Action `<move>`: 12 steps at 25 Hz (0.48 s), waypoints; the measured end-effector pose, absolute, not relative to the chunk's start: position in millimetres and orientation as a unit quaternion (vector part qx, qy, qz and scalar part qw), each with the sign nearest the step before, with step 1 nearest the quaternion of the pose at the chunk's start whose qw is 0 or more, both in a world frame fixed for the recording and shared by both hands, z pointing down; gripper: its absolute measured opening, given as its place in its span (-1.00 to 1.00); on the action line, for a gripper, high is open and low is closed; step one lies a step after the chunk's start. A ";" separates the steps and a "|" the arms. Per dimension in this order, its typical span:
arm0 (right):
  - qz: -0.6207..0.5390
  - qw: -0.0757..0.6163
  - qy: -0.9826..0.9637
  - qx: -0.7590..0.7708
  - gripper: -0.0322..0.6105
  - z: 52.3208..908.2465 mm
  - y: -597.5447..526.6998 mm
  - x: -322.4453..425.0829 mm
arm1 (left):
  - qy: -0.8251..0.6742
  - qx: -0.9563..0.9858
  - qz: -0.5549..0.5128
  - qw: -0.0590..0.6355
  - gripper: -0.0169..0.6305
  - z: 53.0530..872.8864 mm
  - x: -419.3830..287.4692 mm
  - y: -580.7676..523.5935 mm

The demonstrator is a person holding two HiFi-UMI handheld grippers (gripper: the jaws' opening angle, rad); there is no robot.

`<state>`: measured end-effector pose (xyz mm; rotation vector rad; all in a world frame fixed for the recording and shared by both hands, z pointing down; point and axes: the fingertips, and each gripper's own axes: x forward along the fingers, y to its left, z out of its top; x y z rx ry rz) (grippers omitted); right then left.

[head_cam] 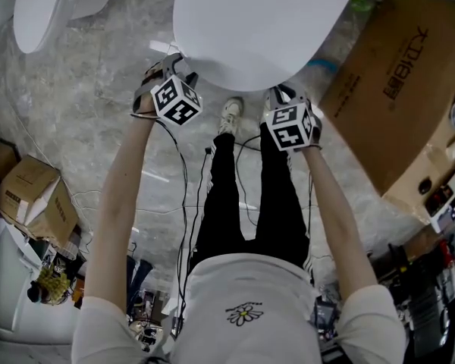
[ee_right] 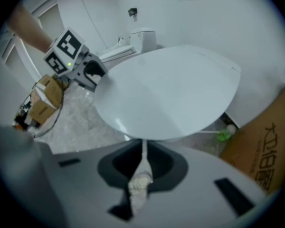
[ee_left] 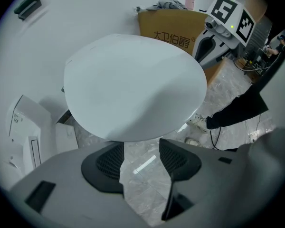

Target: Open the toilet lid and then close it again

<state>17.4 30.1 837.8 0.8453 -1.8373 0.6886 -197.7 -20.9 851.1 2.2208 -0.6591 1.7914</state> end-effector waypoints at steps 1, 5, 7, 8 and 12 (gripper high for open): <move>0.281 0.482 -0.755 0.346 -0.74 838.8 29.9 16.8 | -0.228 0.753 0.607 0.109 -0.17 852.4 -197.9 -20.8; 0.266 0.484 -0.760 0.342 -0.77 839.0 28.9 17.9 | -0.232 0.752 0.606 0.115 -0.17 853.7 -197.7 -21.2; 0.264 0.484 -0.761 0.343 -0.77 839.1 28.3 19.0 | -0.231 0.752 0.608 0.111 -0.17 853.7 -197.3 -22.1; 0.264 0.483 -0.760 0.345 -0.77 839.2 28.0 18.9 | -0.232 0.751 0.609 0.110 -0.17 853.7 -197.1 -22.3; 0.263 0.483 -0.759 0.347 -0.77 839.9 28.0 18.7 | -0.246 0.747 0.605 0.122 -0.17 854.4 -196.2 -22.3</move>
